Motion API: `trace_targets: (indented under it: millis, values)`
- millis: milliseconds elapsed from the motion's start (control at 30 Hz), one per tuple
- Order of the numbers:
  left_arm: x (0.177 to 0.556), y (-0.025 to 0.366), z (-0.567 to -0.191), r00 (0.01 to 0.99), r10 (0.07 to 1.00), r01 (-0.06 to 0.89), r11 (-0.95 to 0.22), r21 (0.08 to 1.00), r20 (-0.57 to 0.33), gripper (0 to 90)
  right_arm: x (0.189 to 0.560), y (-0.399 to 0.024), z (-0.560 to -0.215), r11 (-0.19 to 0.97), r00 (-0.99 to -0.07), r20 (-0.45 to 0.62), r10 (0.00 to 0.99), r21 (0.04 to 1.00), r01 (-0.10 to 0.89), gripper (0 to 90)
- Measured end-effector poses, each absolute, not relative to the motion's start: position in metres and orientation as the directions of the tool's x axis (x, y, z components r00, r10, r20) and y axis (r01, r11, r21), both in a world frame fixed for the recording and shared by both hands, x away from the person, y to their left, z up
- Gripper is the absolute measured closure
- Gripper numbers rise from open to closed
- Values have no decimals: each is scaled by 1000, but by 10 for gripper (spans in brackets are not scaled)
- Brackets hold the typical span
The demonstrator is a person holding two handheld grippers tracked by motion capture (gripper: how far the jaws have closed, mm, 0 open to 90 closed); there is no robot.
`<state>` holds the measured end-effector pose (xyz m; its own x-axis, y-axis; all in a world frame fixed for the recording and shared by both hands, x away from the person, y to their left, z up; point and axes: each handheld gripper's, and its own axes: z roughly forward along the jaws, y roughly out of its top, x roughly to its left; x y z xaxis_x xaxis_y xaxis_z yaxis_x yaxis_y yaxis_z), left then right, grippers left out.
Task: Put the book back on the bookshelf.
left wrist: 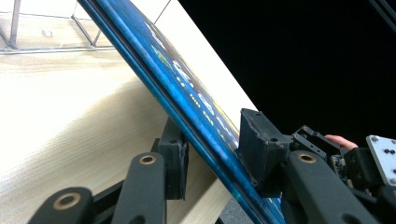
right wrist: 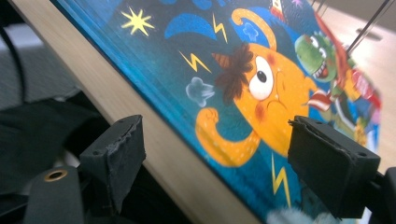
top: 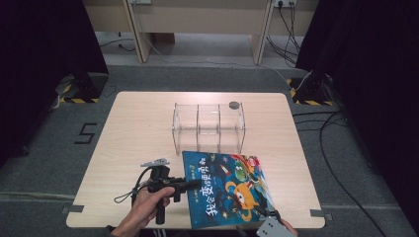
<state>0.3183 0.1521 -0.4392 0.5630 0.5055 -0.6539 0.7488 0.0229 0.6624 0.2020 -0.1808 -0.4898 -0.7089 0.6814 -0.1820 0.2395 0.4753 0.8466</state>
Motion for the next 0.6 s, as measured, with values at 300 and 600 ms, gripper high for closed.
trace_targets:
  millis: [300,600]
  values:
    - [315,149,-437,558,498,755,26,655,-663,590,209,-158,-493,534,-699,-281,657,828,169,225]
    - [311,146,-436,567,493,753,14,658,-660,576,215,-139,-492,571,-669,-366,646,814,105,285]
